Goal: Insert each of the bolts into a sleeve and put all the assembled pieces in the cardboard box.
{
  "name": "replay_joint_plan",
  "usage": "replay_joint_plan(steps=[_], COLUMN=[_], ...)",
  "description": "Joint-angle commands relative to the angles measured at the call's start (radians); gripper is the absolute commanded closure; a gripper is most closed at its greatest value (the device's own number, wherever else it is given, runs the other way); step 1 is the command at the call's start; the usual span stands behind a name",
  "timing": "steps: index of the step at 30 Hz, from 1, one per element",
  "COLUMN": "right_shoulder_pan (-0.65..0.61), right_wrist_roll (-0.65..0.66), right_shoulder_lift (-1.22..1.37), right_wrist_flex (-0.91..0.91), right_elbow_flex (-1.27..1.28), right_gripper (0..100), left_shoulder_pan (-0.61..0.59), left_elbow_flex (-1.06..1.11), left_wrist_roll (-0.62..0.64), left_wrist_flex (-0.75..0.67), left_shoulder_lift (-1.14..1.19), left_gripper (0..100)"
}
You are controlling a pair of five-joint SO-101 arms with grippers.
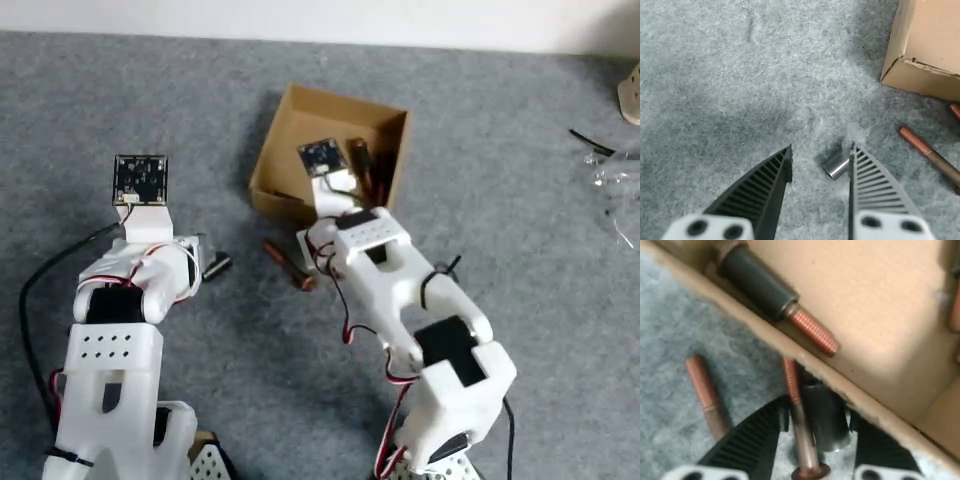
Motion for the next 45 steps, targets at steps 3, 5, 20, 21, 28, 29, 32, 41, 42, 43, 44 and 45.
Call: replay_joint_plan(steps=[3,5,20,21,28,29,32,41,42,43,44,45], right_shoulder_pan=[0.019,0.022,0.021,0.021,-0.027,-0.027,-0.024,-0.025,-0.027,-0.027,-0.027,-0.024], right_wrist_roll=[-0.009,-0.009,-0.006,-0.006,-0.005,-0.005,-0.005,-0.009,-0.009,-0.009,-0.009,-0.009], right_shoulder_lift=[0.018,0.018,0.012,0.013,0.013,0.013,0.012,0.01,0.01,0.01,0.01,0.012], right_wrist_flex=[0.03,0.03,0.033,0.033,0.113,0.125,0.13,0.197,0.197,0.197,0.197,0.197], right_elbow_flex=[-0.067,-0.067,-0.067,-0.067,-0.068,-0.068,-0.071,-0.16,-0.166,-0.173,-0.18,-0.188], right_gripper=[92.3,96.1,99.1,98.8,79.9,79.3,82.7,84.5,84.5,84.5,84.5,84.5], left_shoulder_pan=[-0.005,-0.005,-0.002,0.005,0.031,0.03,0.031,0.031,0.031,0.031,0.031,0.031], left_elbow_flex=[-0.008,-0.008,-0.008,-0.007,0.013,0.013,0.013,0.013,0.013,0.013,0.015,0.015], left_wrist_roll=[0.003,0.003,0.003,0.003,-0.02,-0.02,-0.02,-0.023,-0.021,-0.021,-0.021,-0.021], left_wrist_flex=[-0.014,-0.014,-0.017,-0.017,-0.038,-0.038,-0.038,-0.04,-0.04,-0.04,-0.04,-0.04], left_shoulder_lift=[-0.019,-0.019,-0.019,-0.019,-0.019,-0.019,-0.019,-0.019,-0.019,-0.019,-0.019,-0.019], left_gripper=[82,82,82,82,82,82,82,82,82,82,82,82])
